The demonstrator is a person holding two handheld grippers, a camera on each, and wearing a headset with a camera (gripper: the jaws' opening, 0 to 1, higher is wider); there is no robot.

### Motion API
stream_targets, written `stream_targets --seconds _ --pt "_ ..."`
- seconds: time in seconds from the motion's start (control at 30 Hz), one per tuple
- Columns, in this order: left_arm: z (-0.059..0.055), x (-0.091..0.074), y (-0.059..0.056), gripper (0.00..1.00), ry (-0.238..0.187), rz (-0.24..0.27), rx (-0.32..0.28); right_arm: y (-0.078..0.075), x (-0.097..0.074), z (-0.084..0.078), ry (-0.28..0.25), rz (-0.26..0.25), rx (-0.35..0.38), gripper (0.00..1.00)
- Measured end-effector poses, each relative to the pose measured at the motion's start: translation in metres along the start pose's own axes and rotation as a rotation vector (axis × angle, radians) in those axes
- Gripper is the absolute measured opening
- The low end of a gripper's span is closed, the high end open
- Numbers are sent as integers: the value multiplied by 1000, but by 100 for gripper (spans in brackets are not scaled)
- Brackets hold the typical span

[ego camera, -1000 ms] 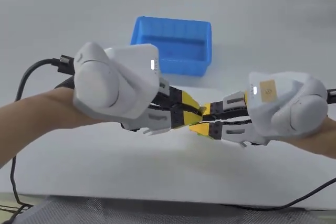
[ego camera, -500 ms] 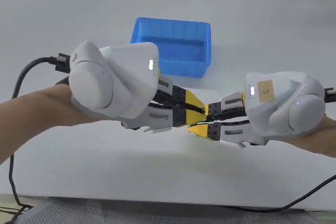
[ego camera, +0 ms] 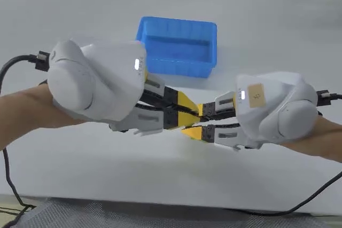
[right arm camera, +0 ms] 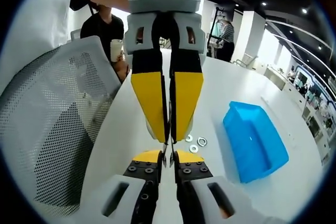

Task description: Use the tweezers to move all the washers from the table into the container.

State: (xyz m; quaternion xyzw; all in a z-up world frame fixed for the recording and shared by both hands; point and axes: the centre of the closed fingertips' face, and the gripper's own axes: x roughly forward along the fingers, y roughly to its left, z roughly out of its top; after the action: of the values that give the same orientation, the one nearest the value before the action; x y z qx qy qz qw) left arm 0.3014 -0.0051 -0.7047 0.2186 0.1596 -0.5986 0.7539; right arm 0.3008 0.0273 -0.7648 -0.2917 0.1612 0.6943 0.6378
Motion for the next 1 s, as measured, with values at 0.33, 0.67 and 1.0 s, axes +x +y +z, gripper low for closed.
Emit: stream_targets --seconds 0.33,0.67,1.0 --pt "-1 -16 11 5 -3 40 -19 -11 5 4 0 -39 44 14" --pt "-5 -21 17 5 1 46 -10 -12 9 3 6 -43 77 19" --pt "-6 -18 19 5 -10 36 -1 -17 9 -3 12 -54 97 22"
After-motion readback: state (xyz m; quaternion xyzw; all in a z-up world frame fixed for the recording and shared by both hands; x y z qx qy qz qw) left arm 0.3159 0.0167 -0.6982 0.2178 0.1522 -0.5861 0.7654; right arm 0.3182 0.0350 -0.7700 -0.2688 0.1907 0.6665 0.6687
